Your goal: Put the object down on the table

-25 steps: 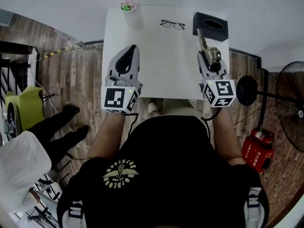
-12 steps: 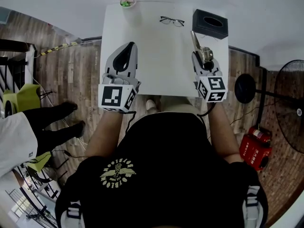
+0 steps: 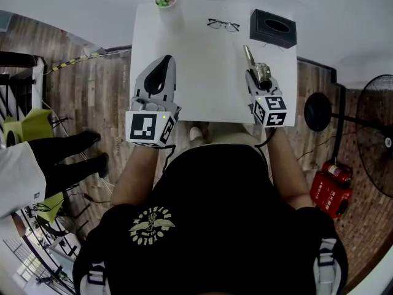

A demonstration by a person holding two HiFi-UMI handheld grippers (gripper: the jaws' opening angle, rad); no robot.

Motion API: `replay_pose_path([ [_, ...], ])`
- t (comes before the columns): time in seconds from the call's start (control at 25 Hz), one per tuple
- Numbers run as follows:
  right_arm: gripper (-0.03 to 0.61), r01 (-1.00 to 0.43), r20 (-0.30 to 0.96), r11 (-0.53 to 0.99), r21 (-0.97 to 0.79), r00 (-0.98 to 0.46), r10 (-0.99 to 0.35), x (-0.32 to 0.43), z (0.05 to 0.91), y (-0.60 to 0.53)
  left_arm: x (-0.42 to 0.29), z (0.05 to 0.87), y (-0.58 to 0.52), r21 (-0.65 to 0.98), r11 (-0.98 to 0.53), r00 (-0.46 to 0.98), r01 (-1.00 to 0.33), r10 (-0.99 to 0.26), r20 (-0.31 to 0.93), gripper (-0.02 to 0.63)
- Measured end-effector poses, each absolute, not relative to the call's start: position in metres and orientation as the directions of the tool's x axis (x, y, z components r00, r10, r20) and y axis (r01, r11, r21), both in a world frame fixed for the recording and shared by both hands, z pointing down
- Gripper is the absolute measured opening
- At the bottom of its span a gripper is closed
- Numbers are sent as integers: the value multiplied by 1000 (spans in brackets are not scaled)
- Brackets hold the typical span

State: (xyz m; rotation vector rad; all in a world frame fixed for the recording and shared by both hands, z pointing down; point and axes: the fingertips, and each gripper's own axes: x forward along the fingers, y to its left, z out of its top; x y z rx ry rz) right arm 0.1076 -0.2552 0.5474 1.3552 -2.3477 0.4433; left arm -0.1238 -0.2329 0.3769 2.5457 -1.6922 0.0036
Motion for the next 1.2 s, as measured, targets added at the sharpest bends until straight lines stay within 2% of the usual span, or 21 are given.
replay_pose_path([
  [0.76, 94, -890, 605, 428, -155, -428, -671, 109, 627, -257, -131, 379, -243, 64, -403, 406, -913, -912, 59, 6],
  [1.2, 94, -876, 654, 455, -159, -439, -617, 101, 665, -254, -138, 370, -243, 56, -396, 398, -917, -917, 38, 6],
])
